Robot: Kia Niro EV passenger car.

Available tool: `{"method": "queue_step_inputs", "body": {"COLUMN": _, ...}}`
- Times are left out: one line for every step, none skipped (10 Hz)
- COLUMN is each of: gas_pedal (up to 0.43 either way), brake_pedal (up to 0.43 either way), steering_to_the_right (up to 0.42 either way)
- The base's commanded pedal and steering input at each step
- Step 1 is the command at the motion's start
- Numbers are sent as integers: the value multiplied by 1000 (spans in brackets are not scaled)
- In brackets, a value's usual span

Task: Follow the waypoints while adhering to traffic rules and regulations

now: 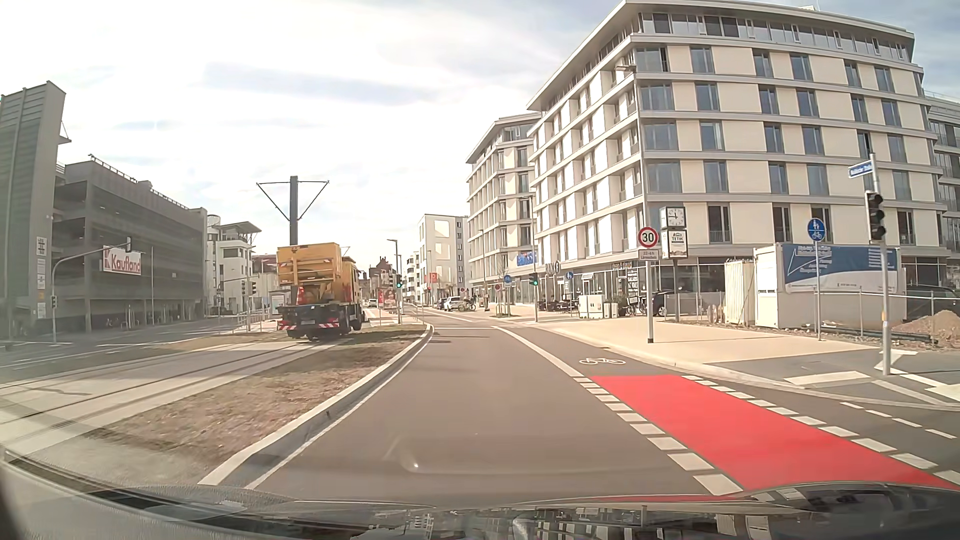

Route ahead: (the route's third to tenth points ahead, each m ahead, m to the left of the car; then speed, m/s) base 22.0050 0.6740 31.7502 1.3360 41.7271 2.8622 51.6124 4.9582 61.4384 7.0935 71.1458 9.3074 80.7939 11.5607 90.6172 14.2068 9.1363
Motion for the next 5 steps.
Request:
{"method": "queue_step_inputs", "body": {"gas_pedal": 150, "brake_pedal": 0, "steering_to_the_right": -17}}
{"method": "queue_step_inputs", "body": {"gas_pedal": 157, "brake_pedal": 0, "steering_to_the_right": -16}}
{"method": "queue_step_inputs", "body": {"gas_pedal": 189, "brake_pedal": 0, "steering_to_the_right": -16}}
{"method": "queue_step_inputs", "body": {"gas_pedal": 189, "brake_pedal": 0, "steering_to_the_right": -16}}
{"method": "queue_step_inputs", "body": {"gas_pedal": 189, "brake_pedal": 0, "steering_to_the_right": -15}}
